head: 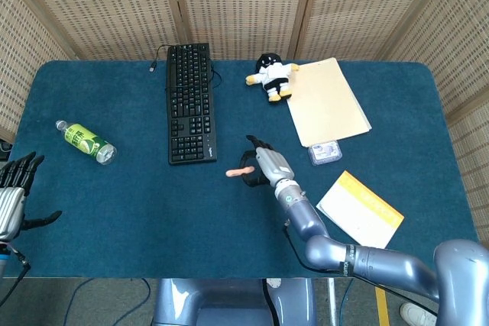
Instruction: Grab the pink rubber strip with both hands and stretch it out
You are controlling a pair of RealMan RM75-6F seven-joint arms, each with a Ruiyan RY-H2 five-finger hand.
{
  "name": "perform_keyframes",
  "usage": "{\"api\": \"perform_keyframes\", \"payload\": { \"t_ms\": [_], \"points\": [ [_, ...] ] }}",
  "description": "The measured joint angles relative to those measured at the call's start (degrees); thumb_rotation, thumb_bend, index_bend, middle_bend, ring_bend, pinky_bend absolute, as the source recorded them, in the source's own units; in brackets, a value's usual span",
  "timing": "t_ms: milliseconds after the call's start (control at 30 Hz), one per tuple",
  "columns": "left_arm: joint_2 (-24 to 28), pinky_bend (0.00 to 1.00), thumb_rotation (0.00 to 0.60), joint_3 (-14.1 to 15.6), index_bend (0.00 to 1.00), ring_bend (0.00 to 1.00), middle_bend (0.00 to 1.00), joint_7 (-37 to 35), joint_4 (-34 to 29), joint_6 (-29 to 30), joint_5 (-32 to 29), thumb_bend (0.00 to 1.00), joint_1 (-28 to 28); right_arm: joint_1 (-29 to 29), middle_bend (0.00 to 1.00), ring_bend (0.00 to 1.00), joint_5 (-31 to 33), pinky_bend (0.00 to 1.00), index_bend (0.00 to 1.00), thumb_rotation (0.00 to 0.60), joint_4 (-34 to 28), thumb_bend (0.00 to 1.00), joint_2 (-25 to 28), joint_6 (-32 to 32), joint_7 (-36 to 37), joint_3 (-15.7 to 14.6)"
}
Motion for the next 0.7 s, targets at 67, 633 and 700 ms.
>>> {"api": "perform_keyframes", "payload": {
  "t_ms": [67,633,700],
  "points": [
    [0.72,0.00,0.600,-0.45,0.00,0.00,0.00,0.46,-0.26,0.04,1.48,0.00,-1.04,1.46,0.10,0.00,2.20,0.00,0.65,0.600,-0.46,0.59,-0.05,-0.55,0.54,1.01],
    [0.81,0.00,0.600,-3.33,0.23,0.00,0.00,3.36,0.57,-9.62,12.76,0.03,-17.65,15.47,0.11,0.00,13.65,0.00,0.66,0.600,4.69,0.59,-8.16,-2.57,6.41,4.26],
    [-0.23,0.00,0.600,-2.99,0.28,0.00,0.00,3.41,0.14,-10.81,13.19,0.06,-18.82,15.57,0.11,0.00,13.49,0.00,0.66,0.600,4.99,0.59,-8.36,-2.02,6.81,3.69]
  ]
}}
